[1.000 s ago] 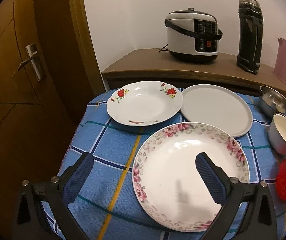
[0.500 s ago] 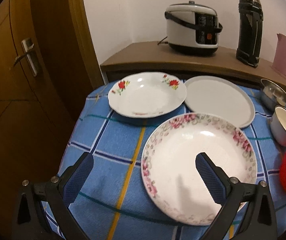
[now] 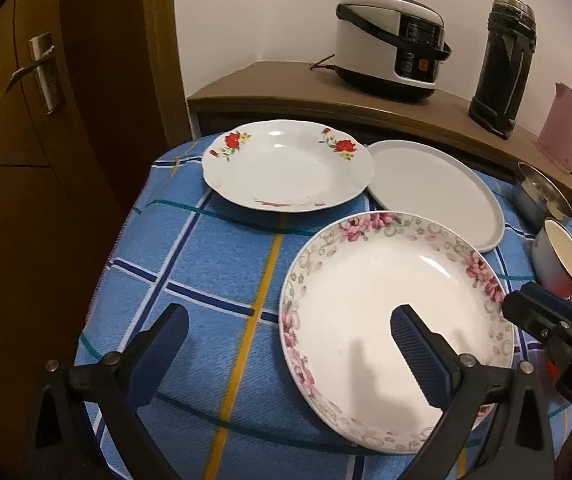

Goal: Organize plates and bowls
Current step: 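Move the left gripper toward the white plate with red flowers, then close the left gripper on the rim of the red-flower plate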

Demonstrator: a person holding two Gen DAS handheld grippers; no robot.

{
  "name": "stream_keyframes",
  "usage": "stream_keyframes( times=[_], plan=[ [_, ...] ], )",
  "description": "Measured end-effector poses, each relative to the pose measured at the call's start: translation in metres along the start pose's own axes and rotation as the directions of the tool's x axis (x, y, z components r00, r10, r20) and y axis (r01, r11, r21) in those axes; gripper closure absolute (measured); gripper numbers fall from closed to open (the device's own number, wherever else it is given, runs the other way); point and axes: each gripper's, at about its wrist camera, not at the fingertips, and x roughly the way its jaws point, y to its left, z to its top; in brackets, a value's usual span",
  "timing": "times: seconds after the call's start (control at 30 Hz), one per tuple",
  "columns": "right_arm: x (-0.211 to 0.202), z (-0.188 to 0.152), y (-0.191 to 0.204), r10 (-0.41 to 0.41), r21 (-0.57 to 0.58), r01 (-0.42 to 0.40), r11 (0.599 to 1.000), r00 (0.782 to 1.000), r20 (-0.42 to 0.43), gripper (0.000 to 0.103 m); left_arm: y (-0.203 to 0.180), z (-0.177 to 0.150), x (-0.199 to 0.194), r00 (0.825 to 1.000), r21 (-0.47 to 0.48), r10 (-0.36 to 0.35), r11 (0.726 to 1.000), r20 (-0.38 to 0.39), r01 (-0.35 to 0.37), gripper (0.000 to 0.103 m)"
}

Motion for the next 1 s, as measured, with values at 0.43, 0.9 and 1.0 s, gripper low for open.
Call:
stream_keyframes(
  times=[0.43,0.9,1.0],
  plan=[
    [0.005,0.054,0.001,0.030,0.081,-0.035,0.996,0.997,0.064,0.066,0.042,0.060,-0.003,0.996,-0.047,0.036,0.998,0.082,-0.033,0.001],
    [0.124,0.111,-0.014,0.172,0.330,-0.127,0.935,0.979,-0.111,0.066,0.087,0.130,0.086,0.998,-0.141,0.056,0.988,-0.022,-0.059,0.001],
    [0.138,0.114,-0.012,0.193,0.334,-0.142,0.932,0.973,-0.126,0.069,0.093,0.137,0.093,0.999,-0.172,0.041,0.984,-0.023,-0.044,0.002]
  ],
)
